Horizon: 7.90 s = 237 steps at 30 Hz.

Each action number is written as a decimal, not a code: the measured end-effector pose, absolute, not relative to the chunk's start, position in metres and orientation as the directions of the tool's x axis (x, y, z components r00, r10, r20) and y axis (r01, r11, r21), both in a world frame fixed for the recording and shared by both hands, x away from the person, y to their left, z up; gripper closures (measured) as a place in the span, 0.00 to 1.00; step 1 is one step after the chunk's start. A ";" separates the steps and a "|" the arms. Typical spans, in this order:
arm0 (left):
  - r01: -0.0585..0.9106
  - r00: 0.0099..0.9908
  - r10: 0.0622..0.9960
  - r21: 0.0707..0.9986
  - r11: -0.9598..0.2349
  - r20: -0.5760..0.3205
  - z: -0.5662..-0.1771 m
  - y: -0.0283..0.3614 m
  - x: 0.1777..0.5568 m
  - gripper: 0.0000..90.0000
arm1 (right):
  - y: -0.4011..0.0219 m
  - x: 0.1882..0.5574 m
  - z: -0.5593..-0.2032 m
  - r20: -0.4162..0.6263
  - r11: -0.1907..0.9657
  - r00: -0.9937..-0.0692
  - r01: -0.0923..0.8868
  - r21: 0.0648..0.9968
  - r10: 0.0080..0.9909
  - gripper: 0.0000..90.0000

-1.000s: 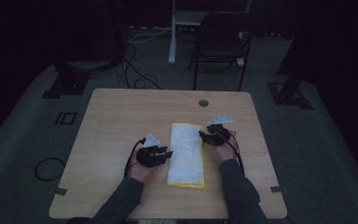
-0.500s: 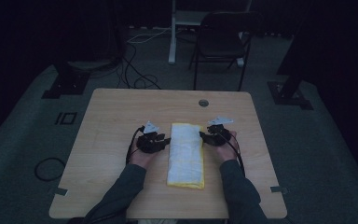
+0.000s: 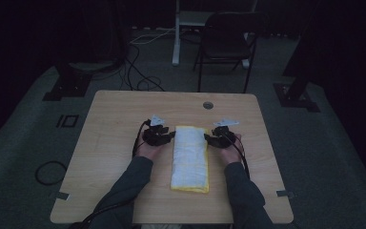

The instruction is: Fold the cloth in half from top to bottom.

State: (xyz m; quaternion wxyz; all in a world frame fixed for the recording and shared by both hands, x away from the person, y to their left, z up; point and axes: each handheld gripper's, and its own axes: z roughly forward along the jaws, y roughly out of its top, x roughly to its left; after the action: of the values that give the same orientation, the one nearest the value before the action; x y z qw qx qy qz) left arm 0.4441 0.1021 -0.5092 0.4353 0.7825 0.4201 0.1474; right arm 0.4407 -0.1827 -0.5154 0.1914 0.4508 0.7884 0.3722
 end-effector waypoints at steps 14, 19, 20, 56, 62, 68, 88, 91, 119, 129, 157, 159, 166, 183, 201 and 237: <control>0.570 0.565 0.812 0.781 -0.255 -0.147 -0.526 0.082 0.464 0.61 | -0.175 0.454 -0.527 0.082 0.272 -0.487 0.611 0.743 0.869 0.59; 0.590 0.558 0.818 0.761 -0.269 -0.143 -0.534 0.076 0.465 0.60 | -0.170 0.461 -0.531 0.085 0.270 -0.472 0.633 0.725 0.878 0.59; 0.593 0.554 0.821 0.758 -0.271 -0.140 -0.535 0.074 0.465 0.60 | -0.169 0.462 -0.532 0.081 0.273 -0.469 0.637 0.721 0.880 0.59; 0.632 0.577 0.802 0.706 -0.320 -0.154 -0.539 0.059 0.466 0.89 | -0.164 0.467 -0.539 0.171 0.259 -0.502 0.674 0.692 0.848 0.94; 0.629 0.589 0.798 0.691 -0.355 -0.127 -0.535 0.057 0.467 0.94 | -0.163 0.467 -0.537 0.148 0.281 -0.509 0.669 0.688 0.848 0.95; 0.619 0.595 0.795 0.699 -0.358 -0.119 -0.530 0.057 0.467 0.95 | -0.163 0.465 -0.532 0.122 0.290 -0.512 0.649 0.704 0.850 0.95; 0.568 0.608 0.787 0.750 -0.338 -0.107 -0.501 0.060 0.467 0.95 | -0.165 0.459 -0.505 0.065 0.292 -0.527 0.565 0.772 0.847 0.95; 0.562 0.611 0.785 0.755 -0.338 -0.103 -0.498 0.060 0.466 0.95 | -0.166 0.458 -0.501 0.064 0.288 -0.528 0.557 0.779 0.847 0.95; 0.481 0.655 0.748 0.820 -0.311 -0.101 -0.478 0.070 0.427 0.94 | -0.175 0.420 -0.486 0.079 0.262 -0.574 0.485 0.834 0.815 0.95; 0.464 0.667 0.739 0.829 -0.312 -0.095 -0.476 0.074 0.414 0.94 | -0.175 0.408 -0.482 0.069 0.266 -0.589 0.463 0.845 0.805 0.95; 0.444 0.689 0.719 0.837 -0.320 -0.090 -0.474 0.080 0.394 0.94 | -0.175 0.383 -0.478 0.078 0.251 -0.604 0.441 0.862 0.793 0.95; 0.442 0.690 0.718 0.839 -0.317 -0.092 -0.474 0.080 0.392 0.94 | -0.175 0.381 -0.478 0.078 0.250 -0.604 0.439 0.863 0.793 0.95; 0.438 0.697 0.710 0.843 -0.314 -0.098 -0.478 0.084 0.385 0.94 | -0.174 0.373 -0.481 0.080 0.252 -0.611 0.436 0.864 0.787 0.95; 0.443 0.708 0.696 0.842 -0.308 -0.117 -0.489 0.087 0.369 0.94 | -0.174 0.358 -0.493 0.085 0.262 -0.619 0.448 0.855 0.780 0.94; 0.483 0.707 0.688 0.822 -0.301 -0.164 -0.506 0.091 0.355 0.93 | -0.173 0.340 -0.511 0.107 0.269 -0.628 0.473 0.839 0.771 0.94; 0.588 0.624 0.754 0.759 -0.281 -0.204 -0.524 0.094 0.407 0.89 | -0.173 0.323 -0.523 0.119 0.280 -0.638 0.488 0.827 0.761 0.94</control>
State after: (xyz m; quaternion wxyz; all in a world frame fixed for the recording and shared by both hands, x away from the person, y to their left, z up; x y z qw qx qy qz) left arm 0.4070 0.0944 -0.5244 0.4254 0.7943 0.4225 0.0979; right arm 0.3230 -0.1726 -0.5226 0.1517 0.3974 0.7855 0.4494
